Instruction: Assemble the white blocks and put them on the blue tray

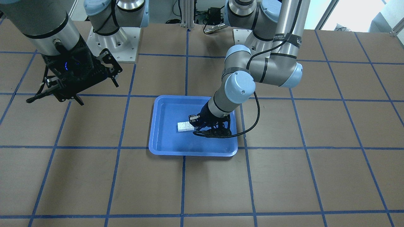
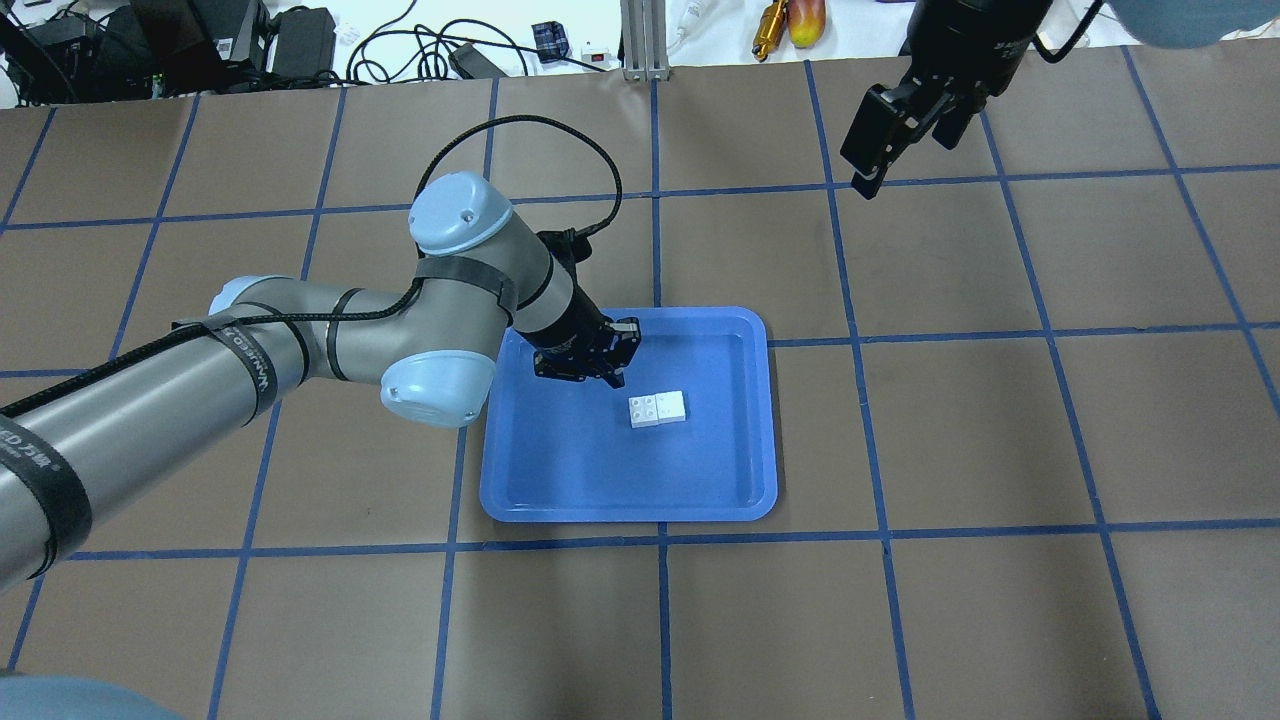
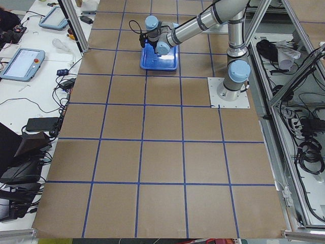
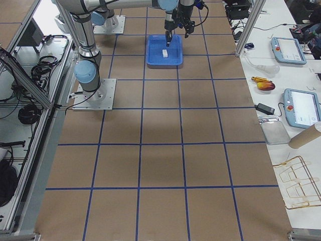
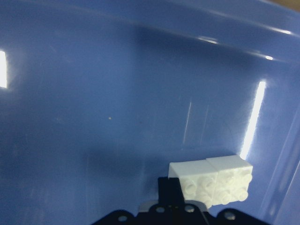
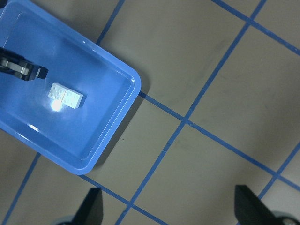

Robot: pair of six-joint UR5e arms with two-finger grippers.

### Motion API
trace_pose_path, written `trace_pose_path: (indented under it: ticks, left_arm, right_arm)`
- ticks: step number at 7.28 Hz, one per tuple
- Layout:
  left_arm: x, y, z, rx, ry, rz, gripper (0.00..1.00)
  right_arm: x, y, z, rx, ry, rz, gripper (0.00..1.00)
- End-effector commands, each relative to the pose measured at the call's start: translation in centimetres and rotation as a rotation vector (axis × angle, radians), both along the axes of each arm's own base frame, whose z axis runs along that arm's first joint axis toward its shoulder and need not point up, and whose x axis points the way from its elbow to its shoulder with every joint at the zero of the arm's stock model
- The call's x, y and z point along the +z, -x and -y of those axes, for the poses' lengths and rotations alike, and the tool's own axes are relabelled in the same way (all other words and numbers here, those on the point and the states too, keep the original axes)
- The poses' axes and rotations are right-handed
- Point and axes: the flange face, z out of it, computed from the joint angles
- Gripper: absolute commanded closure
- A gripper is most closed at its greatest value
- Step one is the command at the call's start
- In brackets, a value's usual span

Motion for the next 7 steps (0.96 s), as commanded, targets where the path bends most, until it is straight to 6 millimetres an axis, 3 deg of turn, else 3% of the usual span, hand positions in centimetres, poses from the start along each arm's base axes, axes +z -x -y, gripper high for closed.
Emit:
trace_pose_path:
  ticks: [1, 3, 4, 6, 7]
  left_arm:
    - [5.7, -1.8, 3.0, -0.011, 0.042, 0.002, 0.96]
    - [11.5, -5.5, 4.1, -0.139, 0.038, 0.124, 0.95]
    - [14.4, -8.0, 4.2, -0.196, 0.047, 0.167, 0.94]
    - [22.0, -13.9, 3.5, -0.284, 0.047, 0.233, 0.89]
    - [25.2, -15.9, 2.4, -0.291, 0.057, 0.3, 0.73]
  right_arm:
    - [0.1, 0.6, -0.1, -0.29, 0.008, -0.085, 0.0]
    - [0.7, 0.6, -0.1, -0.307, 0.02, -0.092, 0.0]
    - [0.7, 0.4, 0.0, -0.307, 0.02, -0.08, 0.0]
    - [0.8, 0.5, -0.1, -0.309, 0.028, -0.086, 0.0]
    - [0.9, 0.5, 0.1, -0.31, 0.037, -0.084, 0.0]
